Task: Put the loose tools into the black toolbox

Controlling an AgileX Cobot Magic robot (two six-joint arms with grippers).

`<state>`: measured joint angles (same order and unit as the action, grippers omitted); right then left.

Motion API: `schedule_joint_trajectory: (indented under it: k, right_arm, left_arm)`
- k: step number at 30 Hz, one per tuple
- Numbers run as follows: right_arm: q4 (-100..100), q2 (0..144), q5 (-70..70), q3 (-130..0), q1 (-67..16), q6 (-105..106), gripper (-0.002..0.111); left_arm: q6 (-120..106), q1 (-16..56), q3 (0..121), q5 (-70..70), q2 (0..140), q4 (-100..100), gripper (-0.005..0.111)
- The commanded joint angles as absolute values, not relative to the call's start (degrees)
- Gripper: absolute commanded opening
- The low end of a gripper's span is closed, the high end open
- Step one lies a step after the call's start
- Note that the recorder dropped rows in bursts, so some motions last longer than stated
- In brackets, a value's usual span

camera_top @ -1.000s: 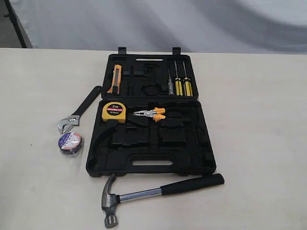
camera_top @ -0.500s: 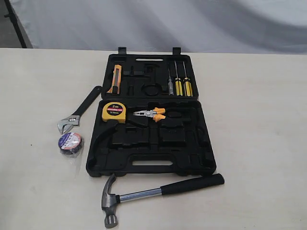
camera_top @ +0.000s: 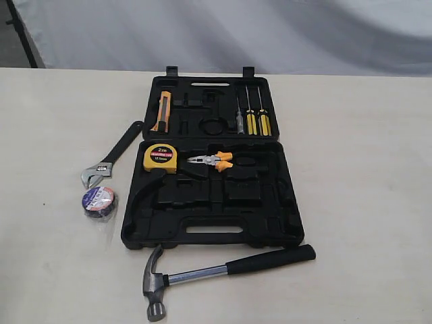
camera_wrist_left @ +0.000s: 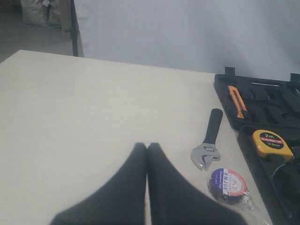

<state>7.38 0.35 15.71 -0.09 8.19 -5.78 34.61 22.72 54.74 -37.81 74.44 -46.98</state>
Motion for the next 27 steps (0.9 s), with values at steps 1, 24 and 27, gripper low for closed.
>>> schedule_joint_trajectory:
  k: [1,24,27]
  right_arm:
    - [3.83,0.0,18.36,0.0,8.53,-5.29,-0.001]
    - [-20.42,52.53,-18.13,-35.45,7.06,1.23,-0.001]
    - [-20.54,64.69,-22.51,-40.69,0.57,4.97,-0.001]
  left_arm:
    - [35.2,22.53,54.2,-36.83,73.98,-46.2,0.001]
    - [35.2,22.53,54.2,-36.83,73.98,-46.2,0.001]
    - [35.2,22.53,54.2,-36.83,73.98,-46.2,0.001]
